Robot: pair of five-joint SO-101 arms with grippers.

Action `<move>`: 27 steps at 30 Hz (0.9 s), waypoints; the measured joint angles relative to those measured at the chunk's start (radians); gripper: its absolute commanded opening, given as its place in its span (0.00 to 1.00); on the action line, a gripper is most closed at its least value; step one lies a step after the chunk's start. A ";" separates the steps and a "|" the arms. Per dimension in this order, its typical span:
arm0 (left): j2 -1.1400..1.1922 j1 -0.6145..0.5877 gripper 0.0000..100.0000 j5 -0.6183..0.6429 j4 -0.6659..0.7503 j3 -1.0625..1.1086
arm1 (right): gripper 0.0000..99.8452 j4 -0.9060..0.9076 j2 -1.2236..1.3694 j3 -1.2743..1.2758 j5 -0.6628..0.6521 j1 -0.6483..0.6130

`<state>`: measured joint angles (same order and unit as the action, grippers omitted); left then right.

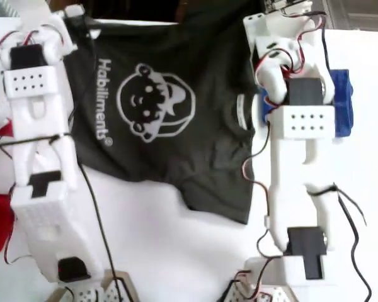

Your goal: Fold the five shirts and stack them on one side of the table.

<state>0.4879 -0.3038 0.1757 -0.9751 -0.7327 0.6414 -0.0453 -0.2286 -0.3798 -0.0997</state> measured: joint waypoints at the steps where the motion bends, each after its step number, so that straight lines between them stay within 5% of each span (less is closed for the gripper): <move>1: 0.023 -0.002 0.03 0.000 0.000 0.000 | 0.02 0.000 0.020 0.000 0.000 0.000; 20: 0.324 -0.018 0.03 0.000 -0.006 0.000 | 0.02 0.095 0.430 0.000 0.000 -0.002; 27: 0.324 -0.026 0.03 -0.023 -0.224 -0.129 | 0.02 0.183 0.413 0.000 0.000 -0.008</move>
<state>0.8117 -0.3299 0.1527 -1.1991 -0.8615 0.8239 0.3675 -0.2286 -0.3798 -0.1074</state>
